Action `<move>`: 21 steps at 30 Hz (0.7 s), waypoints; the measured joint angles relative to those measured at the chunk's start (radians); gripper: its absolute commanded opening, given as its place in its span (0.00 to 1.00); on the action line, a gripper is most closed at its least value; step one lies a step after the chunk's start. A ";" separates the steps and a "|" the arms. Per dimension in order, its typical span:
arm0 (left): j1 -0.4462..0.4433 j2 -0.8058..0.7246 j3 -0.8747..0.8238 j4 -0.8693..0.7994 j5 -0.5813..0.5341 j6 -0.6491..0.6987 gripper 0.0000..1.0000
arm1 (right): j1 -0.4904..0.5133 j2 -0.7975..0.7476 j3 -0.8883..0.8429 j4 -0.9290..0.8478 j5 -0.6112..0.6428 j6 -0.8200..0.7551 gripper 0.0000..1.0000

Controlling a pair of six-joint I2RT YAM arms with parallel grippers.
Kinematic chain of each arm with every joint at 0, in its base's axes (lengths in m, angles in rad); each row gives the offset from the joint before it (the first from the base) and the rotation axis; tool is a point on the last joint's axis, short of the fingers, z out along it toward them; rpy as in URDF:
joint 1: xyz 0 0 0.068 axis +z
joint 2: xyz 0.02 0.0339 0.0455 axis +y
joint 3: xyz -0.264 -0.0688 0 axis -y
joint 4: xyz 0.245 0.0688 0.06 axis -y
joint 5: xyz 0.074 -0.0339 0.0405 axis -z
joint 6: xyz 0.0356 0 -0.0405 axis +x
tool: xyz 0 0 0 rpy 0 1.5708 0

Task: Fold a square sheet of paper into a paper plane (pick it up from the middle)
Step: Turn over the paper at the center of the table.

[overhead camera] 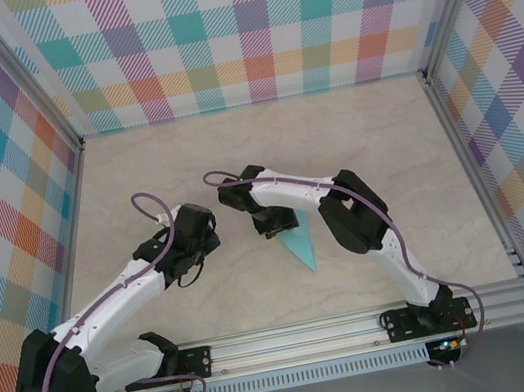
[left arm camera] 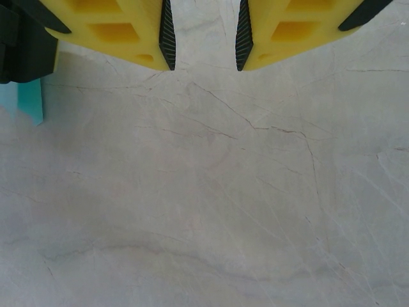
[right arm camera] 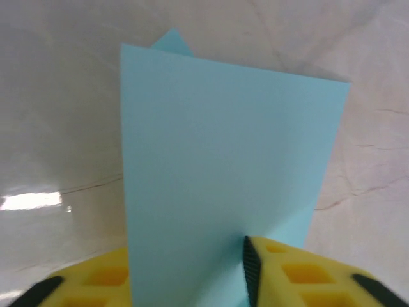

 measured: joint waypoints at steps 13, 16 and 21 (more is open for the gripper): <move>0.001 0.057 0.000 0.039 0.089 0.026 0.34 | -0.131 -0.636 -0.550 0.478 -0.318 -0.081 0.35; 0.001 0.084 0.000 0.079 0.148 0.045 0.35 | -0.244 -0.651 -0.713 0.631 -0.438 -0.060 0.25; 0.001 0.164 0.002 0.155 0.275 0.076 0.35 | -0.330 -0.612 -0.855 0.763 -0.576 -0.037 0.20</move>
